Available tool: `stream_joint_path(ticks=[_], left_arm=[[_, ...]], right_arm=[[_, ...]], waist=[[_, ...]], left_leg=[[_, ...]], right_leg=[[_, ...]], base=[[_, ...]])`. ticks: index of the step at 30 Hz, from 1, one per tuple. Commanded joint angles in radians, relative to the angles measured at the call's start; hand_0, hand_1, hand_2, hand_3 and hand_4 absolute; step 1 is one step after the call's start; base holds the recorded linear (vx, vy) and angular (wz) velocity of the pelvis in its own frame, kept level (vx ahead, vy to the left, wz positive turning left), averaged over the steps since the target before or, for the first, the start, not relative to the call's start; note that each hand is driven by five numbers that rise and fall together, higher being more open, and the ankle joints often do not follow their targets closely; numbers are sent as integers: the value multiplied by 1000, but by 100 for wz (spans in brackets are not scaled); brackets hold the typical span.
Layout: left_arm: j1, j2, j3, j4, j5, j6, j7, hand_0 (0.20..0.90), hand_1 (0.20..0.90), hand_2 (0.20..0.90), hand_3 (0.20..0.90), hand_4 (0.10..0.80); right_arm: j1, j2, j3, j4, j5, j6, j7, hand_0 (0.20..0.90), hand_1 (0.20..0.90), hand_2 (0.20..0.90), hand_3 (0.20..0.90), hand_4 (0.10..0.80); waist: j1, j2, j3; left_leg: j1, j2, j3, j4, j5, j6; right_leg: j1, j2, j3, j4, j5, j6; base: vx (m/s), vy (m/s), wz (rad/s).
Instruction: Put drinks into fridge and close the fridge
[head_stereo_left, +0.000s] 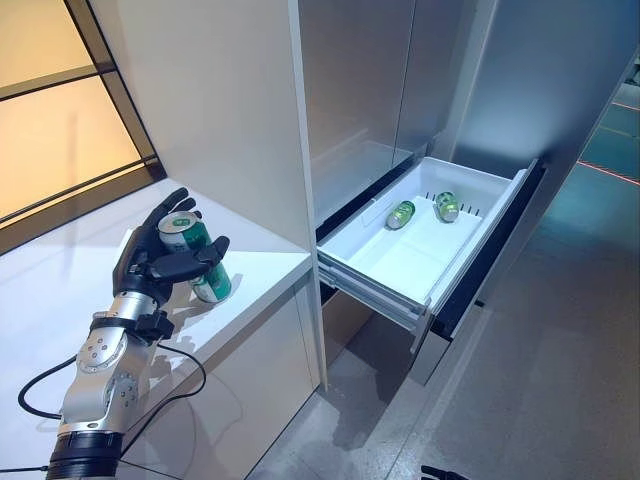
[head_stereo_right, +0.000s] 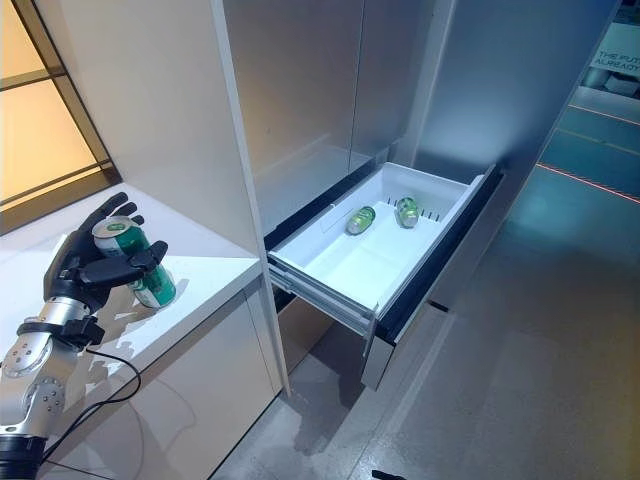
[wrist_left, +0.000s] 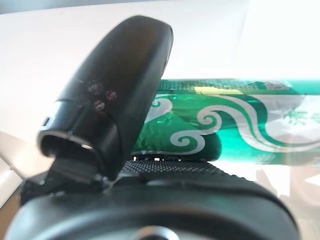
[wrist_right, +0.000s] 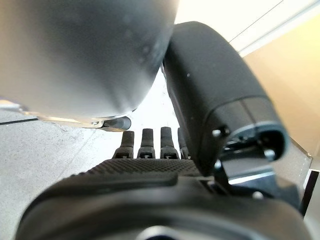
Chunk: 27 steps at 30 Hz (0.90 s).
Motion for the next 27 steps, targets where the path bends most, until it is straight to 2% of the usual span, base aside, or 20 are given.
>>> stream_joint_path(ticks=[1, 13, 19, 22, 27], left_arm=[[-210, 101, 73, -14, -9, -88, -15, 300, 300, 300, 200, 100], [-224, 91, 71, -32, -45, -116, -14, 300, 300, 300, 200, 100], [-226, 93, 56, -72, -63, -124, -35, 300, 300, 300, 200, 100], [-224, 83, 36, -144, -76, -139, -78, 300, 300, 300, 200, 100], [-234, 71, -5, -230, -117, -181, -162, 300, 300, 300, 200, 100]], right_arm=[[-6, -7, 26, 44, 15, -5, 3, 900, 900, 900, 900, 800], [-4, -9, 24, 48, 11, -17, 11, 900, 900, 900, 900, 800], [-7, -9, 40, -7, 17, -78, 30, 900, 900, 900, 900, 800], [-11, -24, 100, -211, -54, -119, 22, 900, 900, 900, 900, 800], [21, -40, 165, -638, -116, -99, 14, 900, 900, 900, 900, 800]], waist=[[-11, 19, -7], [-14, 18, -9], [-12, 16, -10], [-11, 10, -7], [-25, -1, -2]], left_leg=[[27, -39, -23, 32, -111, 19], [28, -37, -20, 29, -109, 16], [27, -37, -23, 31, -109, 15], [23, -36, -27, 33, -106, 14], [18, -34, -28, 32, -98, 13]], right_leg=[[-28, 24, 19, 124, -106, 31], [-26, 26, 20, 119, -105, 31], [-25, 26, 16, 120, -105, 30], [-26, 24, 12, 119, -102, 30], [-32, 23, 11, 122, -99, 31]], base=[[0, 0, 0], [0, 0, 0], [0, 0, 0], [0, 0, 0], [-33, -28, 0]])
